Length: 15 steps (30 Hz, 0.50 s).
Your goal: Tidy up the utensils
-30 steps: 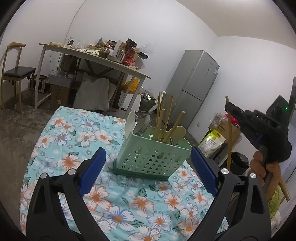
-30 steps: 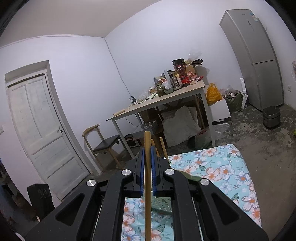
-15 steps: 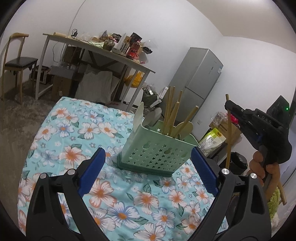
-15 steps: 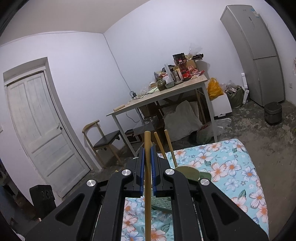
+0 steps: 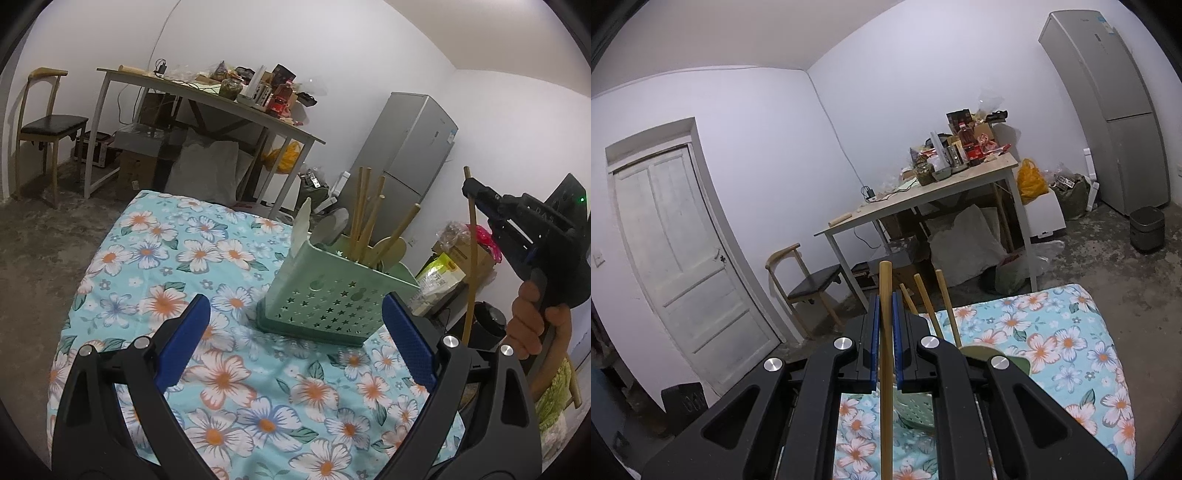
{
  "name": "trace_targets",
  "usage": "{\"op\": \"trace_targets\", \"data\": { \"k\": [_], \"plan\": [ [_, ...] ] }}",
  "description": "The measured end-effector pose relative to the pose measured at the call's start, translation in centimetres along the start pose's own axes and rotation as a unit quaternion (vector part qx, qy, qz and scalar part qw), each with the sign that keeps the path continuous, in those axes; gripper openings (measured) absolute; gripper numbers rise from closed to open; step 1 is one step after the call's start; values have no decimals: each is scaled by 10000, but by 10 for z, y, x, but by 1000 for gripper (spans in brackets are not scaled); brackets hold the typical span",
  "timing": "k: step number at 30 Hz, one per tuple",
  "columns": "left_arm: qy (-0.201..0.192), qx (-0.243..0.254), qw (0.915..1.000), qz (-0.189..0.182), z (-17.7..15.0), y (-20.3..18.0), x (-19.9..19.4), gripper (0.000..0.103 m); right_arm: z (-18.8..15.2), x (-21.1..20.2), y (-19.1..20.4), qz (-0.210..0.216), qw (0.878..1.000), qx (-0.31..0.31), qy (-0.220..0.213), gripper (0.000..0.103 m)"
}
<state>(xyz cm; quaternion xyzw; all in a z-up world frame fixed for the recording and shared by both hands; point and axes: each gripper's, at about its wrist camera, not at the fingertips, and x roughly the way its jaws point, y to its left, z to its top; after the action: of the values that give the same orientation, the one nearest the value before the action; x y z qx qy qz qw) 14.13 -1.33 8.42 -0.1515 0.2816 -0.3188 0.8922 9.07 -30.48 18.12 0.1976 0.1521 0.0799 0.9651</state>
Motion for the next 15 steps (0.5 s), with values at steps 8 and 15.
{"op": "trace_targets", "data": {
  "k": [8,15],
  "plan": [
    [29,-26,10000,22,-2,0,0,90,-2,1,-1,-8,10000,22,22,7],
    [58,-2,10000,6,-3,-1,0,90,-2,-2,-2,-14,10000,47,12,7]
  ]
}}
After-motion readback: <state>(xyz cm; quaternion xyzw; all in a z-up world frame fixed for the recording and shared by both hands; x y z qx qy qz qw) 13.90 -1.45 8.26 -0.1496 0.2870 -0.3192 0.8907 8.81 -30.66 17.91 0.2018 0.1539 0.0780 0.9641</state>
